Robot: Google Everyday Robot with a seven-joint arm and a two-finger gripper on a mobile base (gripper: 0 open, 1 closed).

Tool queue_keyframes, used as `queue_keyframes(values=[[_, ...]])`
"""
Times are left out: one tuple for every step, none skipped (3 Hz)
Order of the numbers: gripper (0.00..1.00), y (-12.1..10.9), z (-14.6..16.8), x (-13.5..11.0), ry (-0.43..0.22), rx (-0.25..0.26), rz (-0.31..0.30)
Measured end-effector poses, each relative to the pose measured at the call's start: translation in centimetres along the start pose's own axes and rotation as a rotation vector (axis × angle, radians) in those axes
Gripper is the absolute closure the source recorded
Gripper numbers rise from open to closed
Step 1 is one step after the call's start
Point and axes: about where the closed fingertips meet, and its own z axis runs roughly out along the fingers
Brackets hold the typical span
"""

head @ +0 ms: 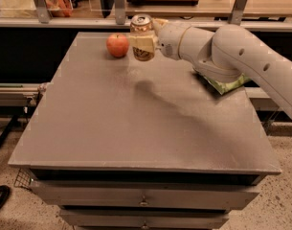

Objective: Move orange can near apple

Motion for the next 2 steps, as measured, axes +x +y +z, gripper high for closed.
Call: queue_keyframes(values=[[1.00,-0.8,2.3,2.0,-0.034,0.012,0.056],[1.00,-0.9,4.1,2.6,-0.054,0.004,0.078]])
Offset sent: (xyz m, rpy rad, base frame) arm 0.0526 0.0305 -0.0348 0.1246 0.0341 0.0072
